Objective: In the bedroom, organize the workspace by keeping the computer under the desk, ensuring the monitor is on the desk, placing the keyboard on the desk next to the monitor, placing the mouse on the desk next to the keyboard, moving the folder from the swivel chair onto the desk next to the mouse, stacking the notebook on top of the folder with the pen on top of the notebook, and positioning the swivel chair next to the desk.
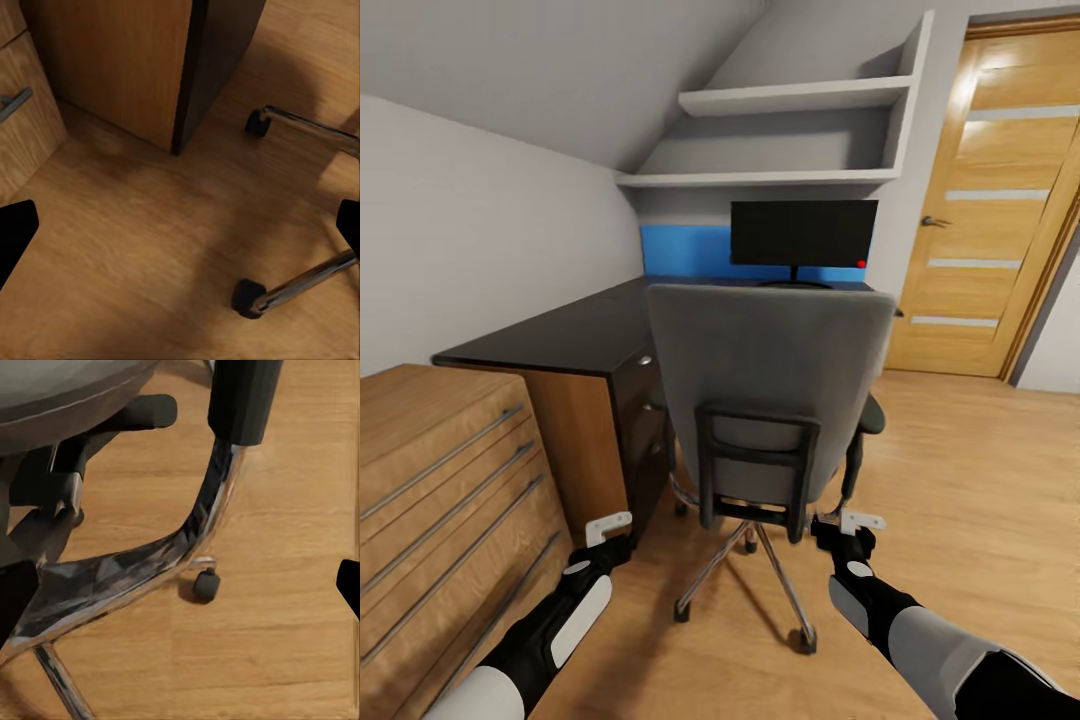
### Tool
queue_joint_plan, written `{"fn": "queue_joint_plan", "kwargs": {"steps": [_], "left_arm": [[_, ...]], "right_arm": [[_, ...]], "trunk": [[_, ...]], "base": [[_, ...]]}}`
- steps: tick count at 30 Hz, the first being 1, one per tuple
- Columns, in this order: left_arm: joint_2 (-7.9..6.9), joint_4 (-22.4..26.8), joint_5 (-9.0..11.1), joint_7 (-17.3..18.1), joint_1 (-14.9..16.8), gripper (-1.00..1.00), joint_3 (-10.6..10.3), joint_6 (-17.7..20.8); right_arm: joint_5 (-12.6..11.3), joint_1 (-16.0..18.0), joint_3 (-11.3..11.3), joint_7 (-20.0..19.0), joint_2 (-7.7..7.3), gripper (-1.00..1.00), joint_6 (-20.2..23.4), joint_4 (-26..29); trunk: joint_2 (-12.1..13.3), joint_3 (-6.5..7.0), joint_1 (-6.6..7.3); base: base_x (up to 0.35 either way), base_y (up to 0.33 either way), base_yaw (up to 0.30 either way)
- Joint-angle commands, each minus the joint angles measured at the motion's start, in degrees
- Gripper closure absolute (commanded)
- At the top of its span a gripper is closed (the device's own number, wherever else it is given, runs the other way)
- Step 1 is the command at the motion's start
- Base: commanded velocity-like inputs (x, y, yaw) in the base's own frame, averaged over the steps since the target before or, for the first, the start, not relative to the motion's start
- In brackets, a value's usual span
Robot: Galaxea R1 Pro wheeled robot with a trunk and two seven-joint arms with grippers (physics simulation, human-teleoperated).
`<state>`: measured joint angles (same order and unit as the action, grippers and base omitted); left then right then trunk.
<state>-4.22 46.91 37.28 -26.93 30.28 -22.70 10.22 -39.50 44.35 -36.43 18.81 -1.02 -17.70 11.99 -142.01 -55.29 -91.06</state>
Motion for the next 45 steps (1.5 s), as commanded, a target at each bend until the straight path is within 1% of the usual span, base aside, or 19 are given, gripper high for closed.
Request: {"fn": "queue_joint_plan", "kwargs": {"steps": [1,9,21,26,29,32,35,38,40,41,45], "left_arm": [[-0.08,0.1,0.3,-0.5,0.0,-1.00,-0.3,0.2],[-0.08,0.1,0.3,-0.5,0.0,-1.00,-0.3,0.2],[-0.04,0.1,0.3,-0.5,0.0,-1.00,-0.4,0.2],[0.10,-0.7,0.3,-0.5,0.0,-1.00,-0.7,0.1],[0.41,-1.4,0.1,-0.6,0.0,-1.00,-1.1,0.1],[0.93,-2.0,0.0,-0.6,0.0,-1.00,-1.4,0.0],[1.22,-2.3,-0.1,-0.6,0.0,-1.00,-1.6,0.0],[1.27,-2.4,-0.1,-0.6,0.0,-1.00,-1.6,-0.1],[1.29,-2.4,-0.1,-0.6,0.0,-1.00,-1.6,-0.3],[1.30,-2.4,-0.1,-0.6,0.0,-1.00,-1.6,-0.4],[1.31,-2.4,-0.1,-0.6,0.0,-1.00,-1.6,-0.7]], "right_arm": [[-0.5,0.0,-0.5,0.3,-0.03,-1.00,-0.1,0.1],[-0.5,0.0,-0.5,0.3,-0.10,-1.00,-0.1,0.0],[-0.5,0.0,-0.5,0.2,-0.09,-1.00,-0.2,0.0],[-0.5,-0.3,-0.6,0.2,-0.03,-1.00,-0.4,0.1],[-0.4,-1.3,-0.7,0.1,0.06,-1.00,-1.4,0.1],[0.3,-2.9,-0.9,0.1,0.19,-1.00,-3.7,0.2],[2.0,-3.9,-1.0,0.2,0.32,-1.00,-5.9,0.3],[2.4,-4.1,-1.0,0.2,0.42,-1.00,-6.3,0.2],[2.6,-4.2,-1.0,0.1,0.89,-1.00,-6.5,0.2],[2.8,-4.3,-1.0,0.1,1.74,-1.00,-6.6,0.2],[3.8,-4.5,-0.9,0.1,3.63,-1.00,-6.7,0.2]], "trunk": [[0.0,-0.03,0.04],[0.0,0.32,0.04],[0.0,0.98,0.04],[0.0,1.25,0.04],[0.0,1.42,0.04],[0.0,1.58,0.04],[0.0,1.66,0.04],[0.0,1.69,0.04],[0.0,1.70,0.04],[0.0,1.71,0.04],[0.0,1.72,0.04]], "base": [[-0.274,0.068,-0.065],[-0.163,0.048,-0.156],[-0.020,0.006,-0.200],[-0.002,0.001,-0.205],[-0.001,0.000,-0.205],[0.000,0.000,-0.204],[0.020,0.003,-0.117],[0.126,0.054,-0.047],[0.194,0.113,-0.026],[0.233,0.154,-0.015],[0.229,0.161,-0.009]]}}
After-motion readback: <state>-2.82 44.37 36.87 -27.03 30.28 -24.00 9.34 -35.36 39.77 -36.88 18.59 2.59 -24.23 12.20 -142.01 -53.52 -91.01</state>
